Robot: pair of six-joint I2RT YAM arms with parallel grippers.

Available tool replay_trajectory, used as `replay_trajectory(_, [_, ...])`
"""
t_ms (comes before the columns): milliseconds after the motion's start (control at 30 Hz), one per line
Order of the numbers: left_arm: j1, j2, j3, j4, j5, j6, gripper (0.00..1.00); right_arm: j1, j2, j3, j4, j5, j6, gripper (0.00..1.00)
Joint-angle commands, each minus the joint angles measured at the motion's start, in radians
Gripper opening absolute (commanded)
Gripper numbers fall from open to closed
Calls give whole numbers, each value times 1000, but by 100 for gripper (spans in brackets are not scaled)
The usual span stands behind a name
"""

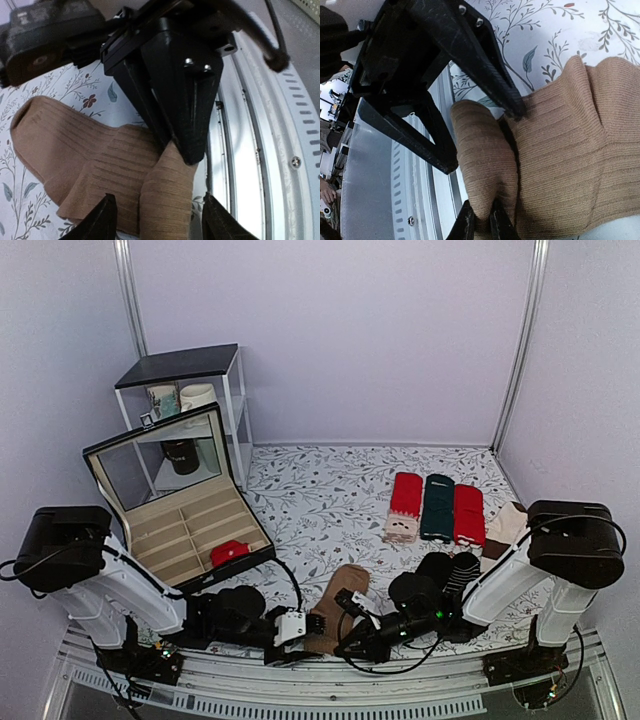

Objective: Roll the socks
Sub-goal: Roll a pair of socks at the corner of the board.

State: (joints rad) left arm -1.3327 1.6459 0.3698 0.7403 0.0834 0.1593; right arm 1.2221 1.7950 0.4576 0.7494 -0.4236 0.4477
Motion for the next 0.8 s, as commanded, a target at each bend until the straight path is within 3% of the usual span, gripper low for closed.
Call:
replay_trajectory(0, [-14,17,5,3,-72,-13,58,-4,78,-41,-271,37,-10,9])
replay_trajectory(200, [-13,29,12,-1,-72,-20,46,-6,82,-40,-270,33,-14,9])
replay_trajectory(400, [-12,48,18,0,-34,-33,14,-8,84,-40,-269,30,-13,9])
replay_trajectory(433, [-11,51,23,-4,-30,-34,0,-9,83,-40,-269,30,-13,9])
replay_trajectory(533, [-12,51,29,-27,-8,-53,0,-10,66,-40,-269,40,-15,12])
replay_trajectory(767, [8,55,47,-150,32,-220,0,-10,-152,-92,-263,235,-67,44])
